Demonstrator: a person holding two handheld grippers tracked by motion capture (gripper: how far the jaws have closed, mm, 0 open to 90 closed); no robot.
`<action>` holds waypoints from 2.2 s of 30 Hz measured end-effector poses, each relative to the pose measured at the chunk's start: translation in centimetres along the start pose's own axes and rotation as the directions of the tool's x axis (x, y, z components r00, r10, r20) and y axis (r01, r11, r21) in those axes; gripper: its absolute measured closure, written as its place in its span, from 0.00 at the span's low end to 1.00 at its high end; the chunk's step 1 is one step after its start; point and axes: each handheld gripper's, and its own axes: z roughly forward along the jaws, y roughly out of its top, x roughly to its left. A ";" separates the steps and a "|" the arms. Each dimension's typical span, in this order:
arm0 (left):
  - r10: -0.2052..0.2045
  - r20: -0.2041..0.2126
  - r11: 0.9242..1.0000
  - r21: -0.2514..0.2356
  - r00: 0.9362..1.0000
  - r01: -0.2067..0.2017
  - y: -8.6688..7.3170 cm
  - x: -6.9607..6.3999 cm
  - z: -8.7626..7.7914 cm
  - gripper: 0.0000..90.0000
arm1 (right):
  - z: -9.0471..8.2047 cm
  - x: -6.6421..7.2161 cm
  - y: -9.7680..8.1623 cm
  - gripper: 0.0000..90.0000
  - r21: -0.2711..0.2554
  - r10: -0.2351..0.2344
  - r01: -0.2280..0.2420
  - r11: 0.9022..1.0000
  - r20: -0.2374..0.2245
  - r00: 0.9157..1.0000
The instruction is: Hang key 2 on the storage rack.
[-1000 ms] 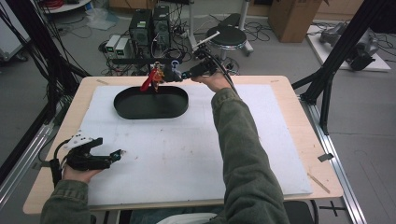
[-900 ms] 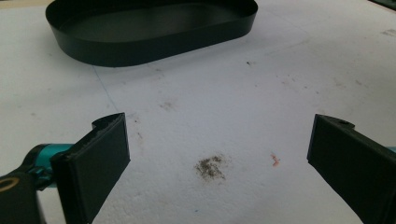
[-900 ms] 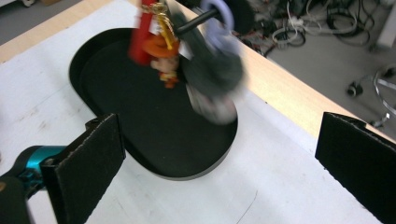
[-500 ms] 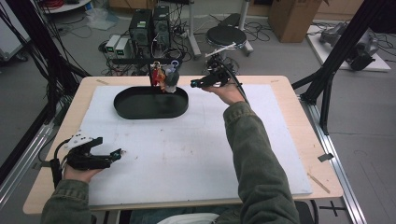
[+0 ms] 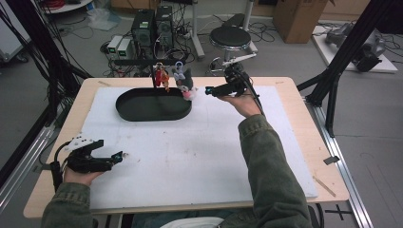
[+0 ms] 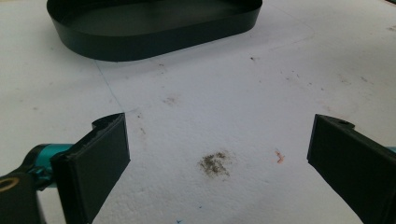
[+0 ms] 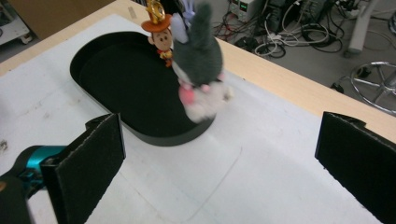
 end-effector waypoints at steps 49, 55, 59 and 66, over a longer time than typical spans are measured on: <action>0.024 -0.005 0.999 0.040 1.000 -0.024 -0.2 -0.4 0.3 0.07 | -9.5 -1.0 -14.3 0.01 -0.184 0.079 -0.076 0.980 0.013 0.997; 0.024 -0.003 0.999 0.043 1.000 -0.024 -0.2 -0.4 0.3 0.07 | -9.9 -1.7 -16.8 0.01 -0.211 0.094 -0.086 0.974 0.029 0.995; 0.021 -0.007 0.999 0.044 1.000 -0.021 -0.2 -0.4 0.2 0.07 | -10.1 -2.0 -18.2 0.01 -0.222 0.107 -0.095 0.970 0.042 0.993; 0.020 -0.009 0.999 0.043 1.000 -0.020 -0.2 -0.4 0.2 0.07 | -10.2 -2.1 -20.3 0.01 -0.234 0.110 -0.095 0.968 0.055 0.992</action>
